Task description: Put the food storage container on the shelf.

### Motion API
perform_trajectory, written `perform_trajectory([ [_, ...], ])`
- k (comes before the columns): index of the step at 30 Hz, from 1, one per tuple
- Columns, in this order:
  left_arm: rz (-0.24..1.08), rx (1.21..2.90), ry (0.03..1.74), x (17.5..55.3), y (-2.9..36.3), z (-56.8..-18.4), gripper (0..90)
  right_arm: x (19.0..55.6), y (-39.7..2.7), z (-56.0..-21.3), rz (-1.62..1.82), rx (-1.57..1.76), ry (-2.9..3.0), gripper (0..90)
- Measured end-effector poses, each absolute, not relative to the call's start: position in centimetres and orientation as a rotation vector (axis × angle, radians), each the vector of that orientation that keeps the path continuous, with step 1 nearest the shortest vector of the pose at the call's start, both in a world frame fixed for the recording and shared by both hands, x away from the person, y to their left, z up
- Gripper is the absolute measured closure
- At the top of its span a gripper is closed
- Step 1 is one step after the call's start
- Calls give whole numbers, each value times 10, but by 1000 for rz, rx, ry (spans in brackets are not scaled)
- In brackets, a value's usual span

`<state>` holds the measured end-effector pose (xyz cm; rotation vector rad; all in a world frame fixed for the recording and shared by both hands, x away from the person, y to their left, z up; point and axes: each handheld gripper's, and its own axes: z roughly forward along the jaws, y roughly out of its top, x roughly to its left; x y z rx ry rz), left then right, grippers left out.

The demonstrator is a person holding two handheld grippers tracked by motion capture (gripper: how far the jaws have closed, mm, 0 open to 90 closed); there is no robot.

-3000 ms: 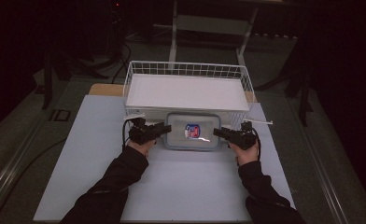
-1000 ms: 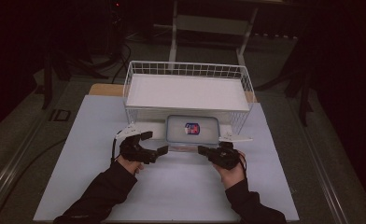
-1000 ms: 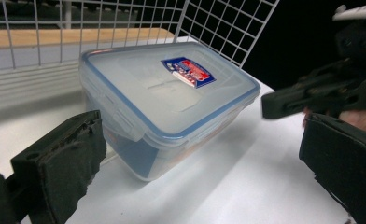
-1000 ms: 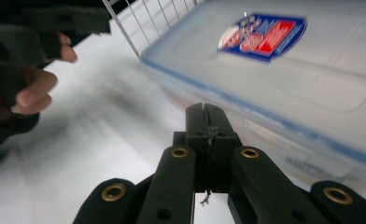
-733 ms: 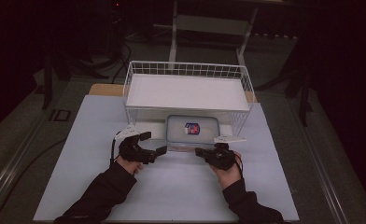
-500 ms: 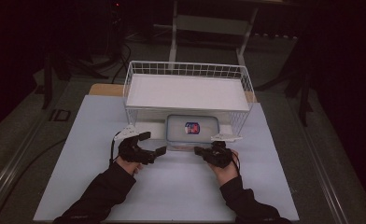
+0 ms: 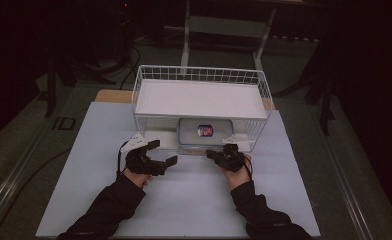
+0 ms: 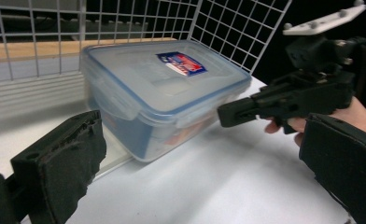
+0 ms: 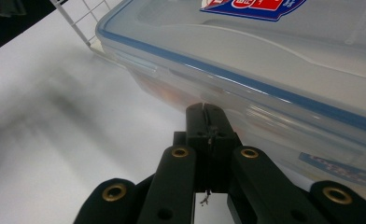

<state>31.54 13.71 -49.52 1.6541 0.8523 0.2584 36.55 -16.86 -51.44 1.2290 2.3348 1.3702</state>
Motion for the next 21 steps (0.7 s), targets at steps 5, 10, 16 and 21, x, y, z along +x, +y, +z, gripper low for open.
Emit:
perform_trajectory([
  [5, 270, 1649, 845, 314, 135, -494, 6, 377, -165, -515, 1360, 1240, 2319, 900],
  [10, 267, 1645, 845, 313, 135, -494, 6, 389, -162, -515, 1357, 1267, 2299, 900],
  [16, 260, 1646, 846, 313, 135, -496, 6, 401, -161, -514, 1355, 1304, 2276, 900],
  [21, 262, 1658, 846, 314, 135, -496, 6, 407, -161, -514, 1352, 1334, 2262, 899],
])
